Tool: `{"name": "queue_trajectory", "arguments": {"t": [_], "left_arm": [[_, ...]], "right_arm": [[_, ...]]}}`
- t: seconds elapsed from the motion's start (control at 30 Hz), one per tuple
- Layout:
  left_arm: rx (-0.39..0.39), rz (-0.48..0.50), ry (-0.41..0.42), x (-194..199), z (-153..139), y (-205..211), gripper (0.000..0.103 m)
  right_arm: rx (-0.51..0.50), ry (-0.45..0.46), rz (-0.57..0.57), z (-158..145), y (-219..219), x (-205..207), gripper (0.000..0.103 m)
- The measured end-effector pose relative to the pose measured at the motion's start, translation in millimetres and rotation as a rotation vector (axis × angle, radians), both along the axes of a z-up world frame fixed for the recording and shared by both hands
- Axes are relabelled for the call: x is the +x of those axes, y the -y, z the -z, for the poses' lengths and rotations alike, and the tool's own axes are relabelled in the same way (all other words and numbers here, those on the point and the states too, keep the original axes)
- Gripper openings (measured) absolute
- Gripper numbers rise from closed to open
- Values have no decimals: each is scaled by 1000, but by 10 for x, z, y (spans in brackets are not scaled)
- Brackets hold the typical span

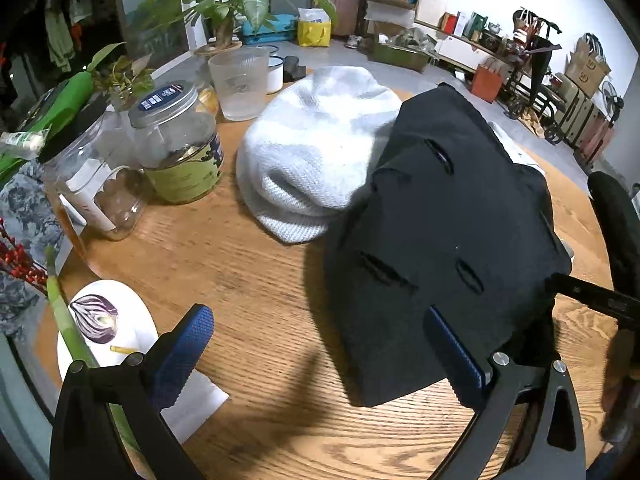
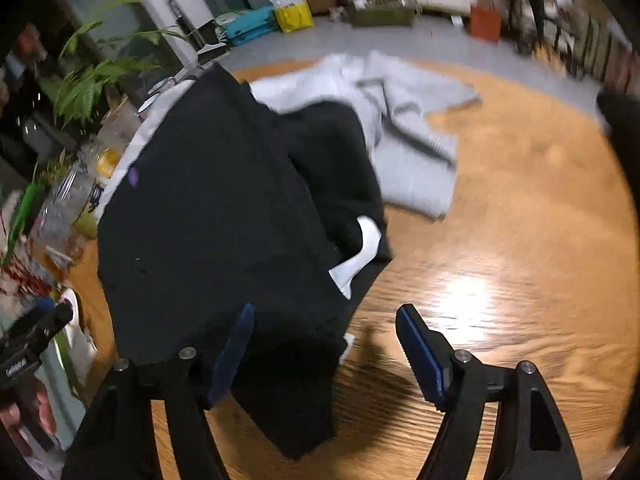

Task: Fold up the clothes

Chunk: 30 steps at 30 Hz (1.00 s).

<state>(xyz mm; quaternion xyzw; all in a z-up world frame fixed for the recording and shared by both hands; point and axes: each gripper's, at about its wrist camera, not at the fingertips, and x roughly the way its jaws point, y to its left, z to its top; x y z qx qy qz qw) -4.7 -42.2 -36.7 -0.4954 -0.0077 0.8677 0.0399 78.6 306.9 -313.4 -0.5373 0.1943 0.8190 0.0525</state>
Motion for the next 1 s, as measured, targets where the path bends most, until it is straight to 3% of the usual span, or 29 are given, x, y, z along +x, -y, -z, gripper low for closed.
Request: {"name": "queue_trajectory", "arguments": {"t": [0.03, 0.07, 0.1, 0.13, 0.17, 0.27, 0.4, 0.47, 0.53, 0.57, 0.6, 0.7, 0.77, 1.0], "left_arm": [[0, 4, -1, -1, -7, -21, 103], [0, 8, -2, -2, -15, -41, 103], [1, 12, -3, -4, -22, -62, 103], [1, 17, -3, -5, -29, -83, 103], [1, 21, -4, -6, -37, -103, 103], [2, 33, -7, -10, -59, -165, 103], [3, 50, -12, -10, -92, -250, 103], [5, 63, -20, 9, -126, -306, 103], [7, 80, -27, 34, -161, -382, 103], [7, 91, -30, 47, -173, -421, 103], [7, 101, -32, 60, -184, -461, 103], [12, 133, -32, 127, -206, -566, 103], [30, 160, -20, 203, -201, -660, 103], [103, 285, 71, 508, -42, -1184, 103]], "right_arm": [[-28, 3, -1, 62, 6, -55, 79], [-56, 5, -2, 124, 11, -109, 69], [-70, -8, -33, 50, 57, -151, 23], [-80, -25, -69, -52, 111, -191, 8], [-91, -42, -105, -153, 165, -231, 8], [113, -314, -187, -1202, 390, -31, 7], [328, -739, -124, -2852, 569, 706, 7], [414, -894, -114, -3388, 745, 1085, 8], [431, -921, -127, -3676, 924, 1277, 20], [420, -904, -140, -3734, 972, 1317, 55], [389, -864, -163, -3660, 991, 1316, 102], [287, -732, -237, -3356, 1030, 1289, 102], [254, -618, -264, -2951, 958, 1229, 102], [187, -352, -85, -1725, 61, 1486, 102]]}}
